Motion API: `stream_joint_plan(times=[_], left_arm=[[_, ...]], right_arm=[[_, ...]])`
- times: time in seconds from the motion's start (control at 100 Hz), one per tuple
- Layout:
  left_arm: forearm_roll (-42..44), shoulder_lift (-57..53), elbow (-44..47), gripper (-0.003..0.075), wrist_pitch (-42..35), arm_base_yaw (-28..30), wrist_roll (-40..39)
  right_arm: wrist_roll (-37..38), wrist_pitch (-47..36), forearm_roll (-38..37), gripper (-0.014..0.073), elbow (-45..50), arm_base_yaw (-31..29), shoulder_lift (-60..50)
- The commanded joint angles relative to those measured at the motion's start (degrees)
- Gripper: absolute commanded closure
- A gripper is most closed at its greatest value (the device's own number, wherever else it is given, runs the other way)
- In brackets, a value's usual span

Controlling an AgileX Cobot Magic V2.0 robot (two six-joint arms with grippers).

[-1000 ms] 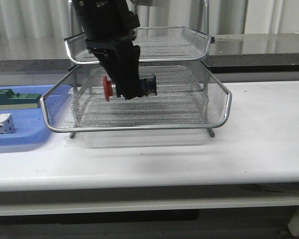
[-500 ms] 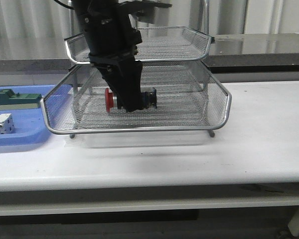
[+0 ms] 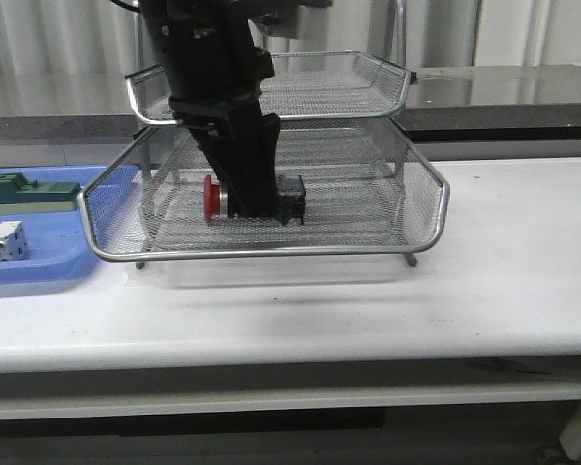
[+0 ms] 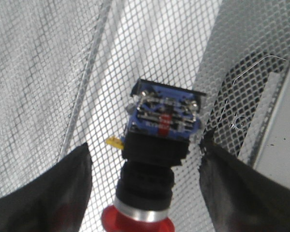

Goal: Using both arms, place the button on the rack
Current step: 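Carry the button over the pulled-out middle tray and lower it onto the mesh, then open the left gripper and raise it away from the button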

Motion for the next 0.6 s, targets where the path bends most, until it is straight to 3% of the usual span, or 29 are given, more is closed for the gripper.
stream_joint_plan(times=[0.0,0.28,0.59], left_arm=[[-1.0,-4.8,-1.9,0.0255,0.1,-0.3,-1.6],[-0.1,-10.1,-1.9,0.0259,4.8,-0.3,-3.2],[8.7,-18.1,-1.9,0.0265,6.0,2.6,-11.8]], right_arm=[[-0.3,-3.1,-0.4,0.0664,-1.4,-0.4,0.1],[-0.3,-3.1,-0.4,0.0664,-1.4,-0.4,0.1],[-0.3,-3.1,-0.4,0.0664,-1.4,-0.4,0.1]])
